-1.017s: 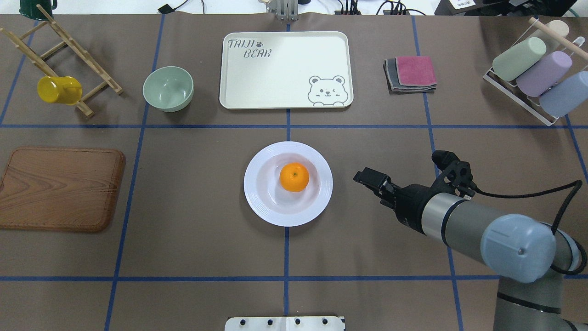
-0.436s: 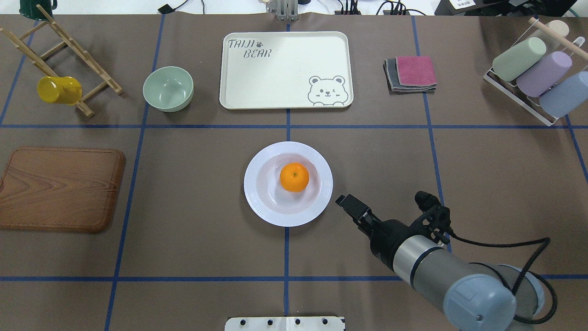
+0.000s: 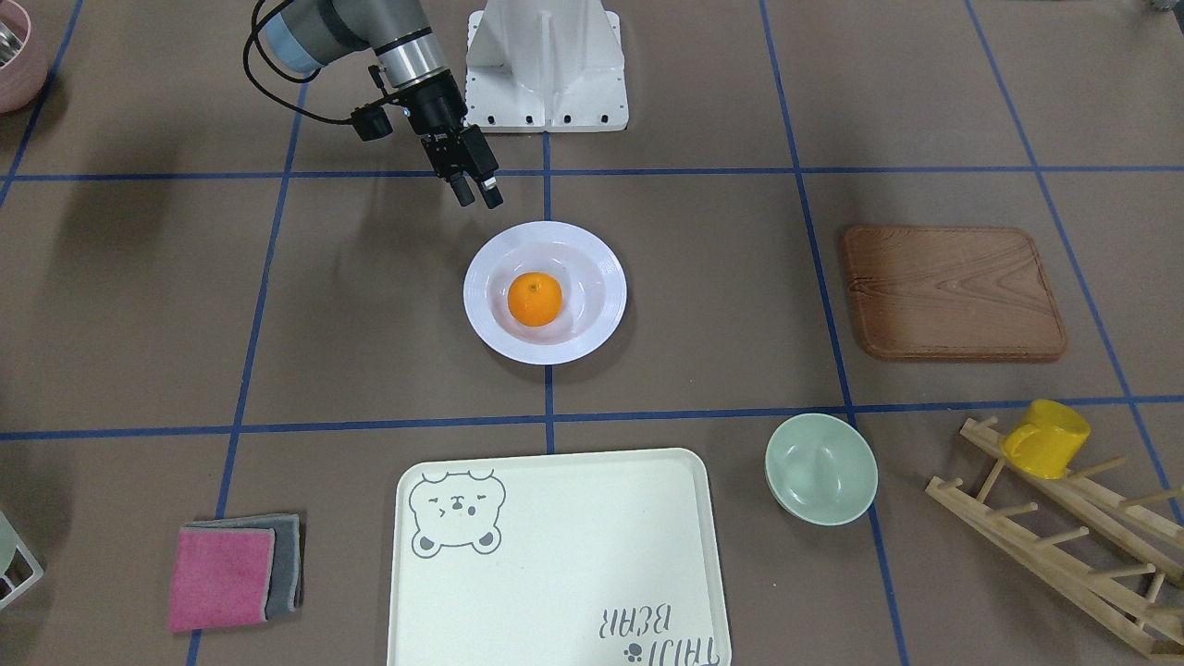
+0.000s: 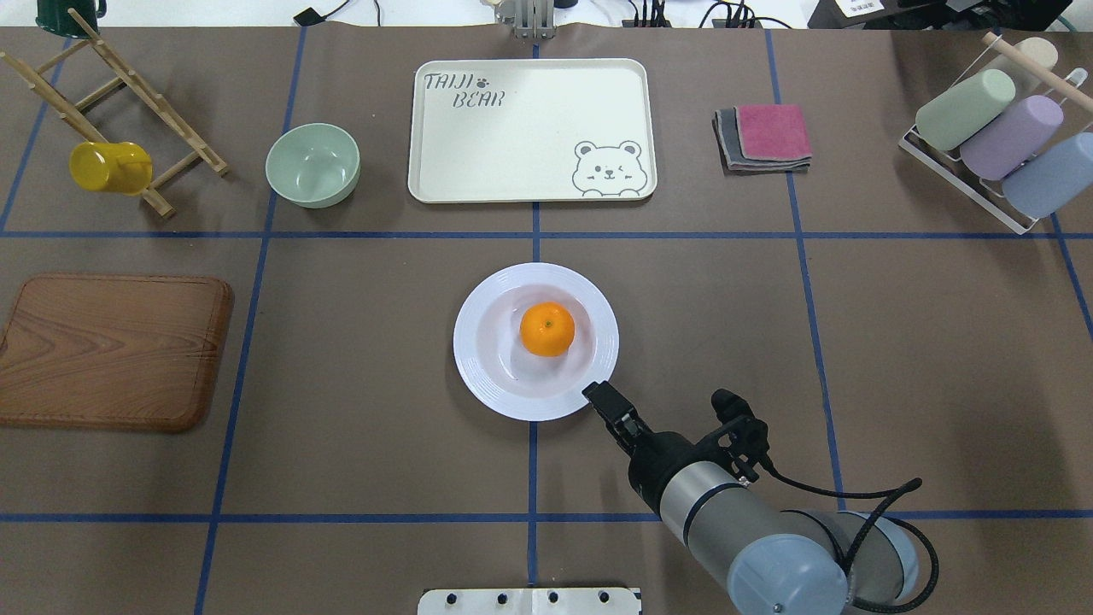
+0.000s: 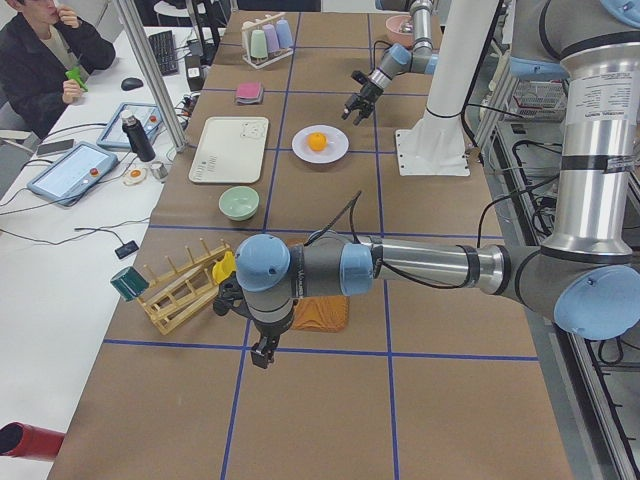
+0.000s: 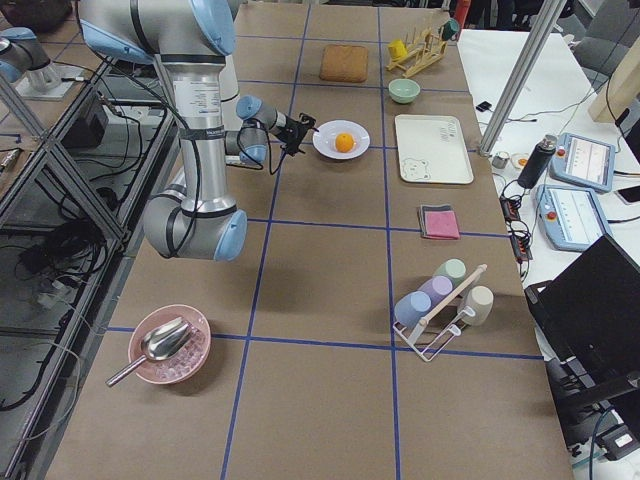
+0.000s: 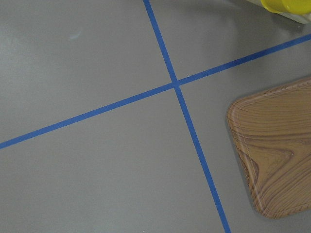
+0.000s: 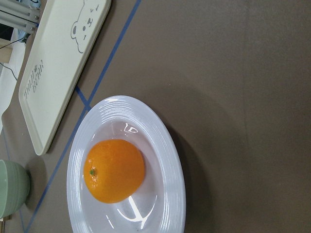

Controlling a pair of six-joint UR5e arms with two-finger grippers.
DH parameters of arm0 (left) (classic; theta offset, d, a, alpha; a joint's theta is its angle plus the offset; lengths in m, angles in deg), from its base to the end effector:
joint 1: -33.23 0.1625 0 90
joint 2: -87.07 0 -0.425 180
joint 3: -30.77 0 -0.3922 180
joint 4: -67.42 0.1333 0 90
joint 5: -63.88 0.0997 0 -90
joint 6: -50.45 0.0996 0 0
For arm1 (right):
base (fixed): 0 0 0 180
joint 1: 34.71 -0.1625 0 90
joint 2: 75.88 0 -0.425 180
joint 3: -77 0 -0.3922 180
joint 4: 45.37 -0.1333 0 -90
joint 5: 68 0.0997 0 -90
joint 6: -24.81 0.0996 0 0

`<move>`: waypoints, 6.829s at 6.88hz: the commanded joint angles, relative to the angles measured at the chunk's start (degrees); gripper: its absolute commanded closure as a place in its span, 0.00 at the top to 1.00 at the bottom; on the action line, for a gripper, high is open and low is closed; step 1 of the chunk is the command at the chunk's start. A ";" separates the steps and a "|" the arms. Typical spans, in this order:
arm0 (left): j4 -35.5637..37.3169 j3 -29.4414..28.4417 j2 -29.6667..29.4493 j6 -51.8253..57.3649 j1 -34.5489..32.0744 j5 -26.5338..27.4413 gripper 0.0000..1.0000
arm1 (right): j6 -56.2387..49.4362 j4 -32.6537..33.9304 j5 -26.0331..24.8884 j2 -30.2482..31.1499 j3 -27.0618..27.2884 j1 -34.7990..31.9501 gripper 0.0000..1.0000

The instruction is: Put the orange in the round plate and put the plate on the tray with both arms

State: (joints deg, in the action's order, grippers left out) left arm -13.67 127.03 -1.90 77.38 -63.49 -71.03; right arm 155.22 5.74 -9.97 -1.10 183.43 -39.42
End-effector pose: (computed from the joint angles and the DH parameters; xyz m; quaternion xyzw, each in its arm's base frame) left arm -0.1185 -0.4672 0.6285 0.0821 0.3740 0.1500 0.9115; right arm -0.5412 -0.2313 0.3009 0.0439 -0.5973 0.4480 0.6638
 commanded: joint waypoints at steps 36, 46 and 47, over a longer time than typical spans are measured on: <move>-0.03 2.97 2.65 -0.74 0.22 -1.41 0.99 | -38.46 35.21 31.44 -18.04 -1.65 -31.37 1.00; -2.76 6.84 9.26 -8.03 0.14 -2.99 0.99 | -129.59 39.15 73.53 26.35 4.23 -82.19 1.00; -2.76 6.67 9.26 -8.03 0.14 -2.99 0.99 | -129.62 39.15 73.80 27.60 4.14 -83.51 1.00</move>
State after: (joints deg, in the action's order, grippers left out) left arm -16.44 133.84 7.25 69.35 -63.36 -74.03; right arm 27.10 44.90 63.07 23.84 187.66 -120.72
